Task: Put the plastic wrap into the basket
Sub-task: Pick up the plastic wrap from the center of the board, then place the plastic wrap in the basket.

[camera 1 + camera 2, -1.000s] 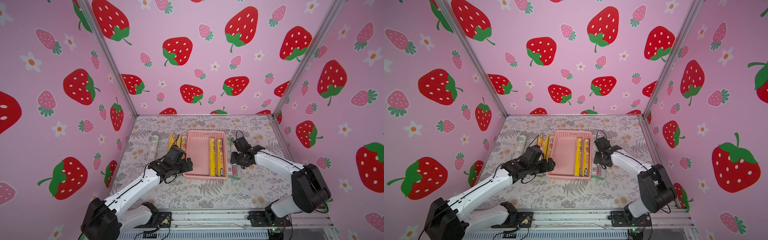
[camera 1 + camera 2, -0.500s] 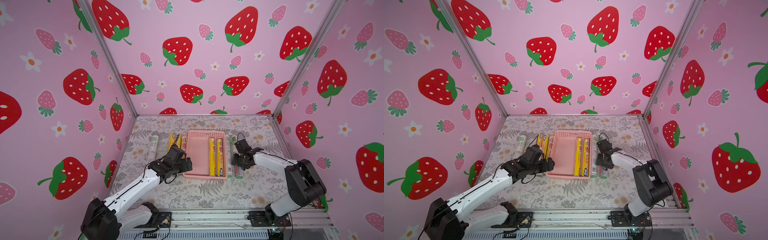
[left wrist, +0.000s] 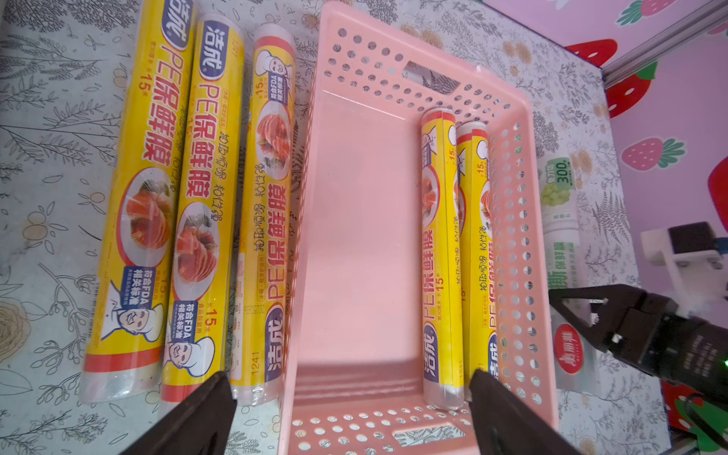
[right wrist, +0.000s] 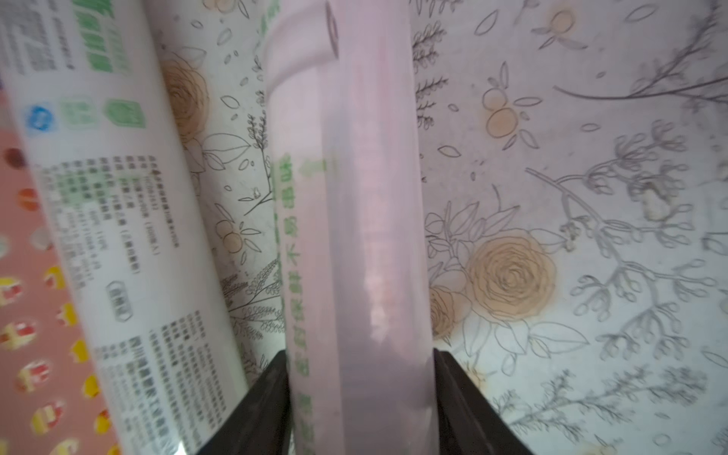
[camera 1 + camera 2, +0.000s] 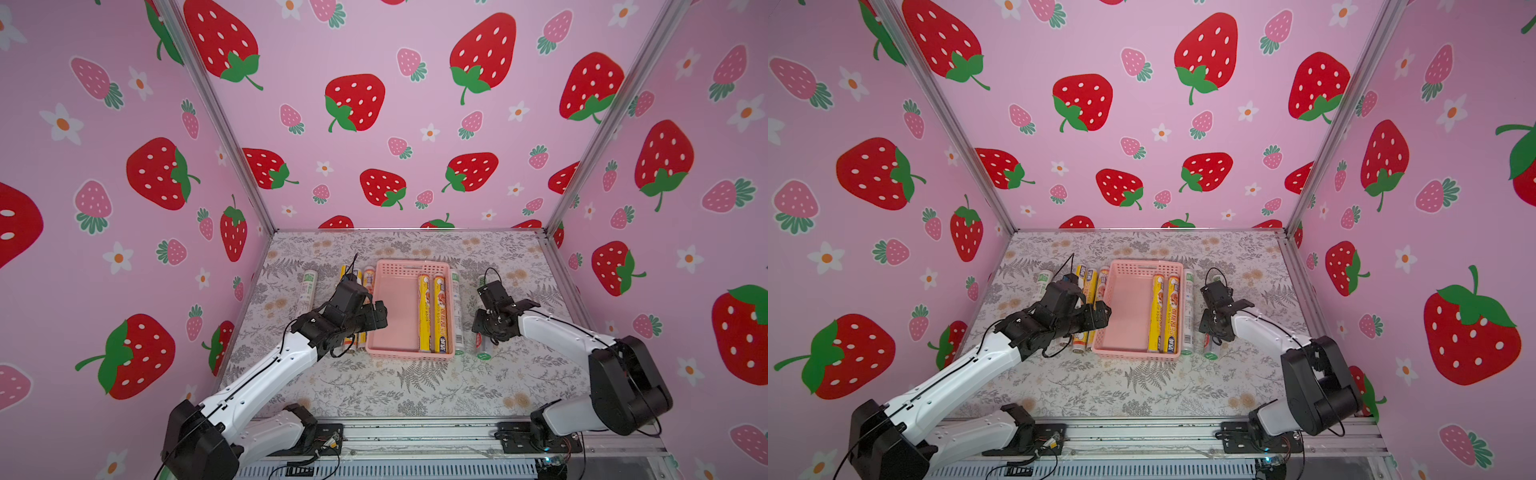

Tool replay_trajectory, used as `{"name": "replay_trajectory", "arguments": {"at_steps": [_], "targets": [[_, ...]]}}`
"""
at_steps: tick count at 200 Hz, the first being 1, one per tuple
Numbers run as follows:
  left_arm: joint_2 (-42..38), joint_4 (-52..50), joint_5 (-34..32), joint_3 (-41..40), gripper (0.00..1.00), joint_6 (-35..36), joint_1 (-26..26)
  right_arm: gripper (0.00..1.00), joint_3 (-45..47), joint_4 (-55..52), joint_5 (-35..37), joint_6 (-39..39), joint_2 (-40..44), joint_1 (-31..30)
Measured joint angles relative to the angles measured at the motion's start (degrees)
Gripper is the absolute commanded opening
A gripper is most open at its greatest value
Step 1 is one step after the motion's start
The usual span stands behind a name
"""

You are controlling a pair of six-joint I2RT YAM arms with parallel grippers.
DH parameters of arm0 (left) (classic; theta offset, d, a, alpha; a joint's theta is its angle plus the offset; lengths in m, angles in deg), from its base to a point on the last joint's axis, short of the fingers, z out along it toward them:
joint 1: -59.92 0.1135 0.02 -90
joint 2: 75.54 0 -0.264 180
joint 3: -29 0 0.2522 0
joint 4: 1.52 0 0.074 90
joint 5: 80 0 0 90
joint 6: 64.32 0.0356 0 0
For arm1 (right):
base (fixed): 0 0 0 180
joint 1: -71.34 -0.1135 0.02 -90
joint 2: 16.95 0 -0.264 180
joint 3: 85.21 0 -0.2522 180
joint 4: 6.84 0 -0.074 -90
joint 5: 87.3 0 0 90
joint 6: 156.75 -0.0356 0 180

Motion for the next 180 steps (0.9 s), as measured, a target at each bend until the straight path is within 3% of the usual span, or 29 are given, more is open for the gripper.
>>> {"name": "replay_trajectory", "arguments": {"at_steps": [35,91,180], "targets": [[0.00,-1.64,2.08,2.51,0.98,0.50,0.00,0.28,-5.29,-8.07,0.20,0.94,7.76,0.11],[-3.67,-1.31,5.70,4.33,0.98,0.52,-0.22,0.28,-16.90,-13.99,-3.19,0.09,11.74,-2.45],[-4.85,2.34,5.62,-0.66,0.99,-0.87,-0.26,0.25,-24.20,-9.05,-10.69,-8.90,-6.58,-19.65]]}}
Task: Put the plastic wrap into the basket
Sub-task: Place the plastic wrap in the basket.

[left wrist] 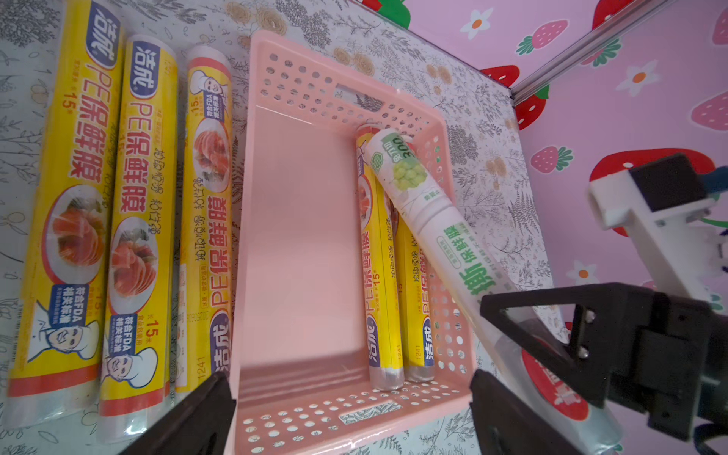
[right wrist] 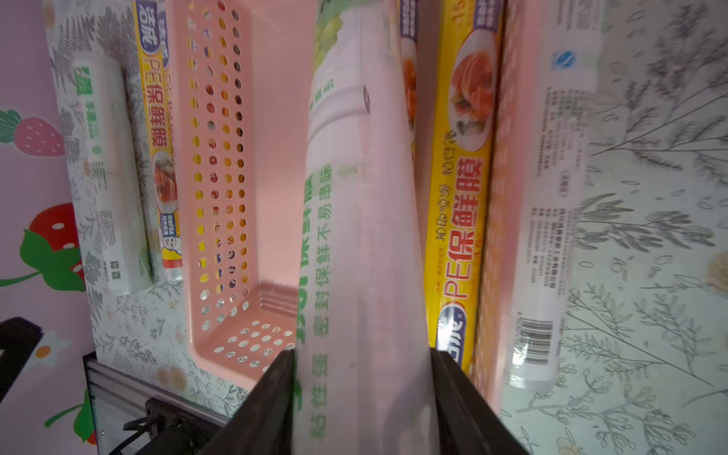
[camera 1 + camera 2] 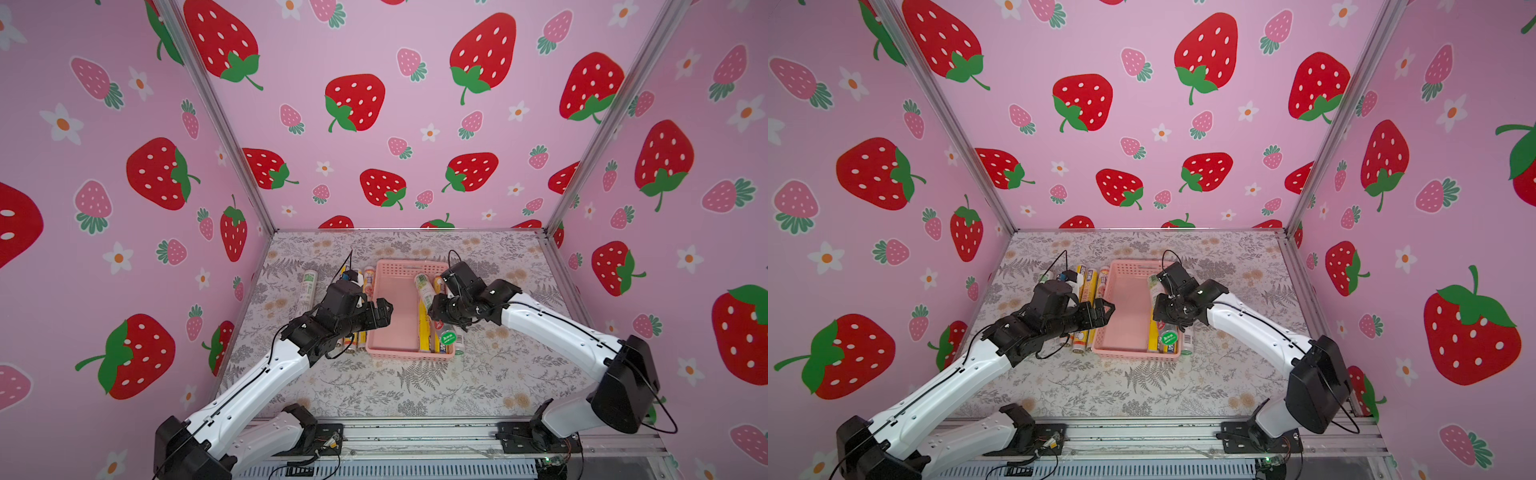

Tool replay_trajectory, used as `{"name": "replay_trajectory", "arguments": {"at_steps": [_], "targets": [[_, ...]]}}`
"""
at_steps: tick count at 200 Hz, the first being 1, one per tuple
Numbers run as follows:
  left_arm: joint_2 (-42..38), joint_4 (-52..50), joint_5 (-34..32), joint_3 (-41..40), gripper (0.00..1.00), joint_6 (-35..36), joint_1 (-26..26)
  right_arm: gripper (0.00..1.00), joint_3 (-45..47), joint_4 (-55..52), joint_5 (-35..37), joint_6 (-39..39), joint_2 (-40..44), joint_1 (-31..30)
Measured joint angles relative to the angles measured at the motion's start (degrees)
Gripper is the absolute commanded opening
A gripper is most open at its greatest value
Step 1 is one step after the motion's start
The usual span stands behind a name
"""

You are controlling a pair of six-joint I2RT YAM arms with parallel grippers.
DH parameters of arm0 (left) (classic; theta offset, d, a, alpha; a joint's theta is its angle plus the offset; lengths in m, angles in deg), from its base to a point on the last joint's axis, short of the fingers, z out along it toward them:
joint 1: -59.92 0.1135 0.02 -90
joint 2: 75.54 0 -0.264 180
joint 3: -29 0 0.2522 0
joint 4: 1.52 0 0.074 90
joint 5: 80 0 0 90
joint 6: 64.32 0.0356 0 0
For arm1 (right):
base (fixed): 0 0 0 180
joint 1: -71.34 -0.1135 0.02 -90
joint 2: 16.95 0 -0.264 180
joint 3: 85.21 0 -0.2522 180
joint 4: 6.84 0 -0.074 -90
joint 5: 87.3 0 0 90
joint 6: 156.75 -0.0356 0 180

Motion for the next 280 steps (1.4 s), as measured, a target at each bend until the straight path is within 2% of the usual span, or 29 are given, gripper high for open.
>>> {"name": "replay_trajectory", "arguments": {"at_steps": [45,106,151,249,280], "targets": [[-3.26,0.20,-0.63,-4.39,0.99,-1.03,0.00,0.23,-0.98,3.39,0.79,-3.21,-3.98,-2.16],[-4.70,0.76,-2.29,-7.74,0.99,-1.88,0.00,0.20,-0.98,6.27,8.44,-6.25,-5.01,-6.73],[-4.57,2.64,-2.29,-9.92,0.99,-1.97,0.00,0.18,-0.96,9.57,12.87,-7.98,-10.05,-8.63],[-3.34,4.98,-2.47,-11.76,0.99,-2.05,0.00,0.17,-0.96,15.32,19.76,-12.33,-14.34,-11.06],[-3.23,5.33,-2.49,-12.94,0.99,-2.03,0.00,0.22,-0.44,16.90,21.29,-12.94,-16.55,-11.67]]}}
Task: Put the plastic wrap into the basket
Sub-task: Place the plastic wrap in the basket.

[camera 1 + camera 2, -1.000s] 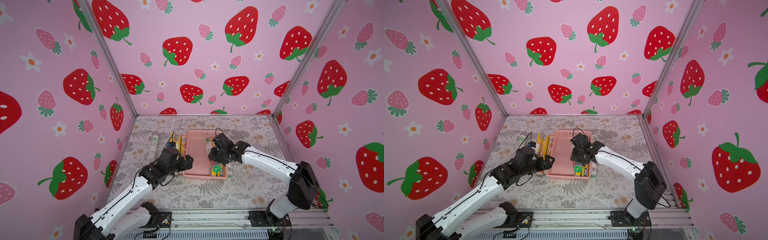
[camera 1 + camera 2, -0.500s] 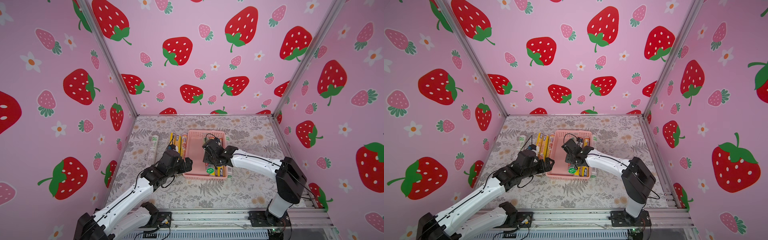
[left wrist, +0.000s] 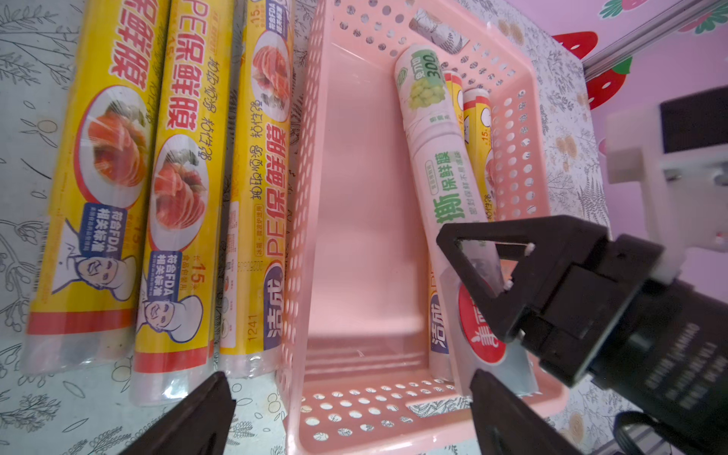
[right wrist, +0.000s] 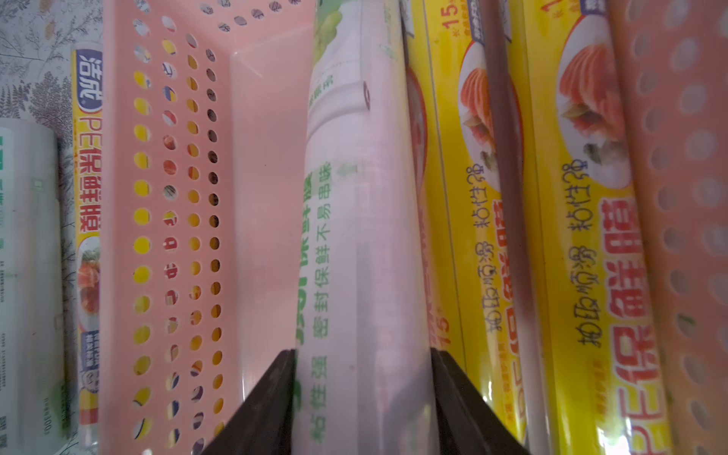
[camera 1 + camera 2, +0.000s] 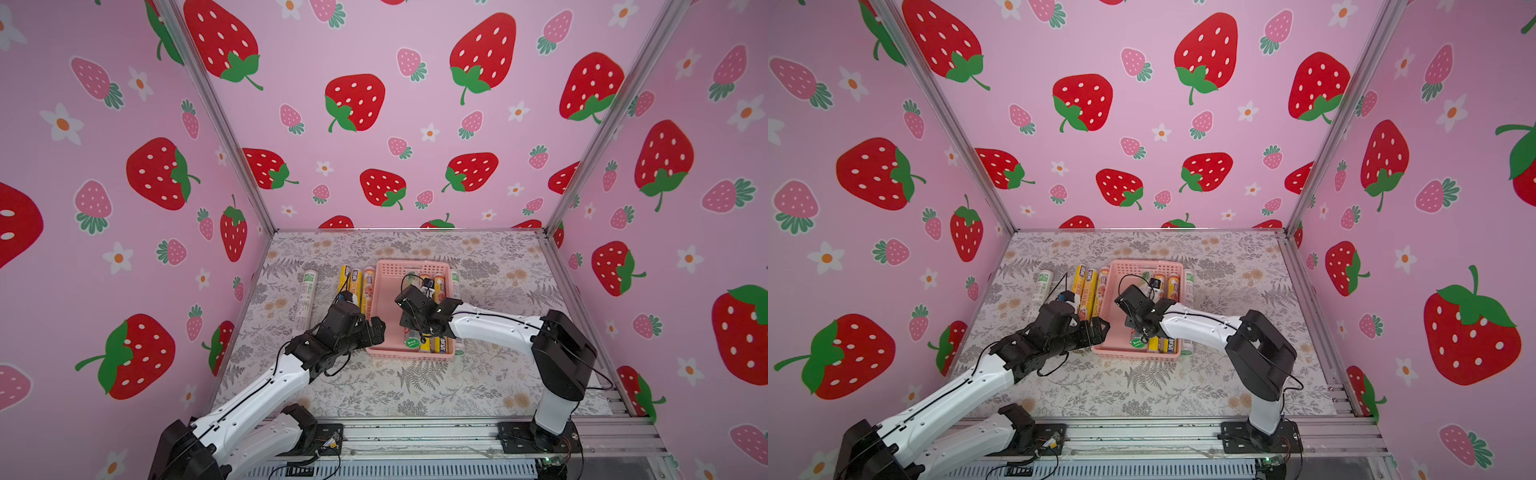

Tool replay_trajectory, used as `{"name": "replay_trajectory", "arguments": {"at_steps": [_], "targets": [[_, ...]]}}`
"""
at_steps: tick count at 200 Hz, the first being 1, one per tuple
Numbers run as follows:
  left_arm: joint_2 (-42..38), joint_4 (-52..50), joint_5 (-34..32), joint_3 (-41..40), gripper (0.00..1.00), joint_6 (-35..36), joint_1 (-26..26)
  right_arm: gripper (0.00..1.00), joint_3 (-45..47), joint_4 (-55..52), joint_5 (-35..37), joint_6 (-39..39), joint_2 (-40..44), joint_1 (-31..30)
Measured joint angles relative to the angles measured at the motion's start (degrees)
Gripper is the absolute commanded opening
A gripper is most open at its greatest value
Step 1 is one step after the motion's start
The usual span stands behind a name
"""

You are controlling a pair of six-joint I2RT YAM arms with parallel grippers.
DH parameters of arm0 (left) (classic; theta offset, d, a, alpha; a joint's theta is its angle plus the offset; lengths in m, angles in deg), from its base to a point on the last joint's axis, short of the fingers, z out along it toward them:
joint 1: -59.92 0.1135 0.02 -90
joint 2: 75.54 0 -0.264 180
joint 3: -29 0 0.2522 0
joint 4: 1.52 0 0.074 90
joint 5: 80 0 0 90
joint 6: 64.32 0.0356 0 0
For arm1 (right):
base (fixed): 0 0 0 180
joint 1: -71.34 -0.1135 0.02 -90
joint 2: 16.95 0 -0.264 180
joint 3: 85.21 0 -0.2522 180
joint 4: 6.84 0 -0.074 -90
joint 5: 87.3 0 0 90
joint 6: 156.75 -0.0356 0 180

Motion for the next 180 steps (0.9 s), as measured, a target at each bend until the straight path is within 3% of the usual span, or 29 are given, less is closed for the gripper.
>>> {"name": "replay_trajectory", "arguments": {"at_steps": [36,180], "targets": [[-0.15,-0.04,-0.13,-1.25,0.99,0.00,0.00,0.33,0.24,0.66,0.90,-0.48,-0.39,-0.68],[-0.52,-0.02,-0.44,-2.03,0.99,0.02,0.00,0.41,0.87,1.44,2.32,0.20,-2.80,-1.42]]}}
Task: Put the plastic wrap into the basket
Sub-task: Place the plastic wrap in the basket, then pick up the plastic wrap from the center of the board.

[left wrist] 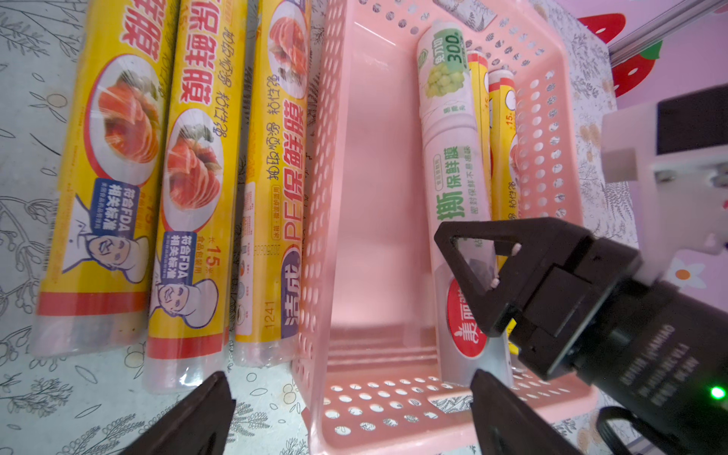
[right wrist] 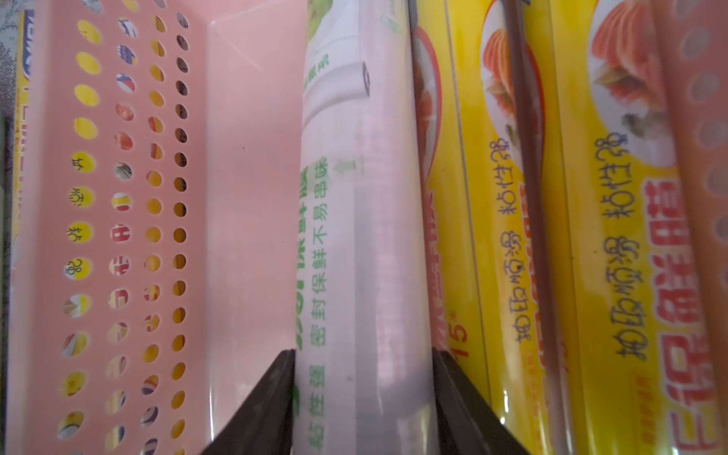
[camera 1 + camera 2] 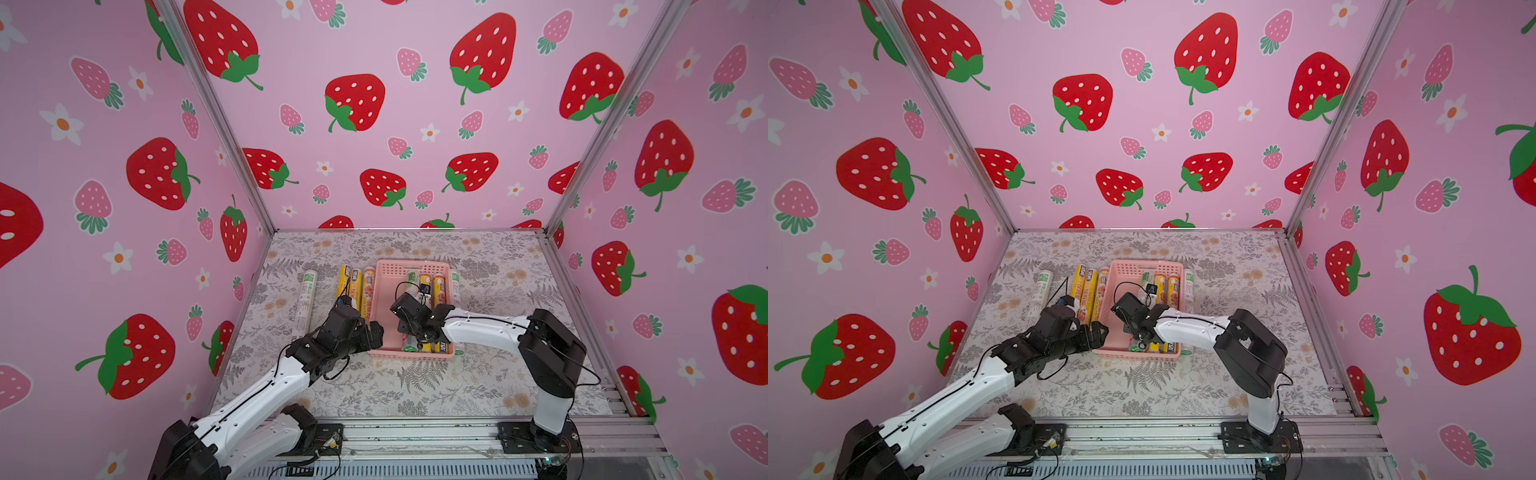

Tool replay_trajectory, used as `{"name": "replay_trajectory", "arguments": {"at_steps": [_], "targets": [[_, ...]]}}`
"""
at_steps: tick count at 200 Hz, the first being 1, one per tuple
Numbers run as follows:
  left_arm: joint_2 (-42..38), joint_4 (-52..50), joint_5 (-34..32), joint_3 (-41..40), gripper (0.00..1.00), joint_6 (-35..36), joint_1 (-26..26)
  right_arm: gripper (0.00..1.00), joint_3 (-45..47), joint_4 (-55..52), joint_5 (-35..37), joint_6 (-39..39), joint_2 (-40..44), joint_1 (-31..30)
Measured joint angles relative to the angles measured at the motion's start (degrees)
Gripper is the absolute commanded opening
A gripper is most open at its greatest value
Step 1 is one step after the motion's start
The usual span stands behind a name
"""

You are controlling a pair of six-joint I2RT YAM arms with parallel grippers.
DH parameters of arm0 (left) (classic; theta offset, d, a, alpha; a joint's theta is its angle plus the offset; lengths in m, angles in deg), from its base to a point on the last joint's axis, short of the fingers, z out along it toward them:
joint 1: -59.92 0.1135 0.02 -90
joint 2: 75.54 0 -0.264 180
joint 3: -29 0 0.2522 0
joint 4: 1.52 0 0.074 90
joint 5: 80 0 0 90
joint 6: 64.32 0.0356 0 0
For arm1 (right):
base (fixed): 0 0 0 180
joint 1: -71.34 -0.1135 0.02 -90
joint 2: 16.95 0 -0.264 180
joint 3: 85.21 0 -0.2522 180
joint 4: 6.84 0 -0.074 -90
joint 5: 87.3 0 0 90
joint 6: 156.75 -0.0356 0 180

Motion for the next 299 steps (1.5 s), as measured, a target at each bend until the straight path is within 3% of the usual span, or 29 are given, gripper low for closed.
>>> {"name": "replay_trajectory", "arguments": {"at_steps": [54,96,104,129,158,214,247,273,299], "targets": [[1.31,0.00,0.22,0.00,0.99,0.31,0.00,0.50,0.70,-0.07,0.74,1.49,0.57,-0.22],[4.13,0.24,1.16,0.02,0.99,0.81,0.00,0.51,1.31,-0.61,0.83,2.51,2.10,-0.33],[4.74,0.42,1.46,0.02,0.99,0.96,0.00,0.57,1.44,-0.74,0.81,2.64,2.43,-0.33],[6.67,0.37,2.25,0.79,0.98,1.42,0.00,0.61,1.92,-1.33,0.85,3.65,4.42,-0.33],[9.11,0.04,3.48,4.11,0.97,1.68,0.00,0.69,1.95,-1.36,0.92,5.57,9.66,-0.33],[14.71,-3.34,4.98,14.10,0.95,1.64,0.00,0.72,-1.38,-10.69,2.01,9.18,18.34,0.83],[19.65,-5.01,5.05,20.46,0.92,1.88,0.00,0.74,-0.04,-18.64,3.21,10.08,26.14,5.22],[18.88,-4.33,3.04,19.15,0.93,1.66,-0.24,0.75,7.78,-19.12,2.49,11.52,33.86,10.91],[14.53,-4.52,1.09,14.99,0.95,0.96,-0.28,0.77,14.58,-18.95,-3.93,14.82,36.02,17.86]]}}
